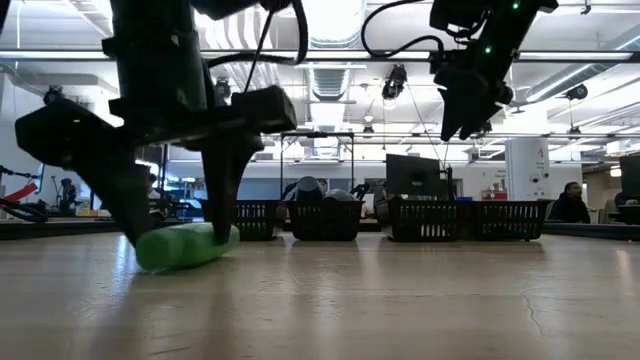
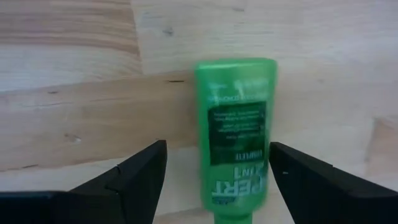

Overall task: Pick & Place Travel size toiletries
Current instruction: Put the shampoo into the left black basket, then return to Home Position

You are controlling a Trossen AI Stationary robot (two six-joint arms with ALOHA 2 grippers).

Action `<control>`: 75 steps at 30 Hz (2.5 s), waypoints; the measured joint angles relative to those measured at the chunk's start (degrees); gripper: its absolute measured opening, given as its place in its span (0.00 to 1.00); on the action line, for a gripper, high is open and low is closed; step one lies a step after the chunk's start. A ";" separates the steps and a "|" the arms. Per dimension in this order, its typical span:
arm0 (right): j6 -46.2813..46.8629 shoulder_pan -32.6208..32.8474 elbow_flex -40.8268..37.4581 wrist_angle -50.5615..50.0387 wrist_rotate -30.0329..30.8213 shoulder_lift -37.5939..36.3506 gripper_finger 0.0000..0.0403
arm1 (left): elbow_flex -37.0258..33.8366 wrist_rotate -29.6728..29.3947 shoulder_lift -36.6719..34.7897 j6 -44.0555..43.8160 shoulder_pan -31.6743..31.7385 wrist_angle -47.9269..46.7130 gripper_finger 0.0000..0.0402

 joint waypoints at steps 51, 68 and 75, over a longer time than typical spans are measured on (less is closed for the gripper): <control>1.68 -0.98 -0.12 2.27 0.22 0.13 0.91 | -3.01 -4.37 -17.06 46.16 39.99 -4.56 0.28; 2.34 -1.14 -0.13 2.49 0.33 0.13 0.91 | -10.37 -1.44 -17.04 44.71 43.09 8.51 0.45; 2.63 -1.11 -0.14 2.40 0.33 0.13 0.91 | -10.12 -1.72 -17.15 44.72 43.06 8.13 0.67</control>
